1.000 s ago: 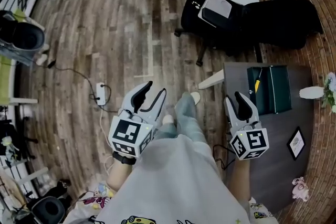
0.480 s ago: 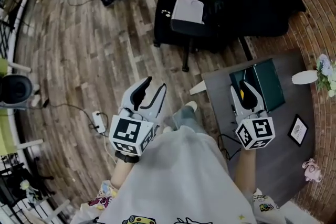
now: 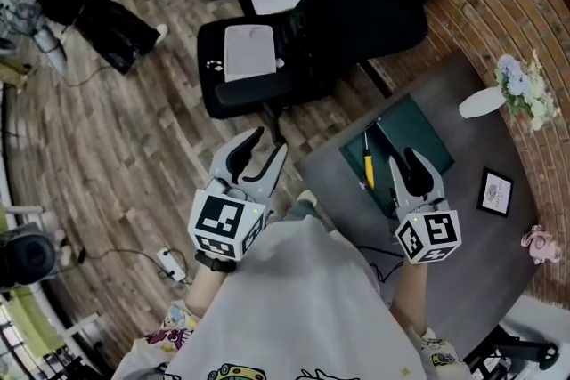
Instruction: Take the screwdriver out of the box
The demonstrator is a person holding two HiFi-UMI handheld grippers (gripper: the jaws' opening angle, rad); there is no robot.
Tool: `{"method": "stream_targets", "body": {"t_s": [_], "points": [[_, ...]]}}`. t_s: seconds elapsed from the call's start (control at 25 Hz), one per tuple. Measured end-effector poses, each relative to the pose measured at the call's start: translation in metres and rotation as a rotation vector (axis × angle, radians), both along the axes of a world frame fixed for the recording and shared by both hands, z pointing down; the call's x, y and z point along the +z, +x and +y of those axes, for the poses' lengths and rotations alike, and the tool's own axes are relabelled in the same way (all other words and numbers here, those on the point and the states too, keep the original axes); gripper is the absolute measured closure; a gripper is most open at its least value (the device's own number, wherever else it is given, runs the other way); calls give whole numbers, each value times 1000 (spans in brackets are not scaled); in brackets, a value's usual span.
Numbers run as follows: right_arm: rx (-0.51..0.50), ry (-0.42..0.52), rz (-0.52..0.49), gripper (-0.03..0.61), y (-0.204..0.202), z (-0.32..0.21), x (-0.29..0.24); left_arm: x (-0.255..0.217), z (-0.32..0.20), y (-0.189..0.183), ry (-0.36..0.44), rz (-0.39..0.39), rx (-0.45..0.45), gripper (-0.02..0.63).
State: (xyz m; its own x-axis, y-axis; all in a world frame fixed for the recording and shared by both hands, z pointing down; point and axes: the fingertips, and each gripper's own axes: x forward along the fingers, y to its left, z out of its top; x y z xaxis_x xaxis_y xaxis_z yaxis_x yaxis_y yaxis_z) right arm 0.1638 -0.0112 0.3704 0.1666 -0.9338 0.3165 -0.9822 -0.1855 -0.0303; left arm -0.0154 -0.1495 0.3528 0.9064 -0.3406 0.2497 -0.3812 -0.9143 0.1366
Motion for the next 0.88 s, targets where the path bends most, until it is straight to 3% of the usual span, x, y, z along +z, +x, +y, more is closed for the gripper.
{"method": "stream_targets", "body": {"t_s": [0.44,0.88], "points": [[339,19,-45,439,34,59,6,0,24,122,17,-40,414,442],[603,-14,-67,440,29,97,15,9,38,171,13,-65,685,442]]}}
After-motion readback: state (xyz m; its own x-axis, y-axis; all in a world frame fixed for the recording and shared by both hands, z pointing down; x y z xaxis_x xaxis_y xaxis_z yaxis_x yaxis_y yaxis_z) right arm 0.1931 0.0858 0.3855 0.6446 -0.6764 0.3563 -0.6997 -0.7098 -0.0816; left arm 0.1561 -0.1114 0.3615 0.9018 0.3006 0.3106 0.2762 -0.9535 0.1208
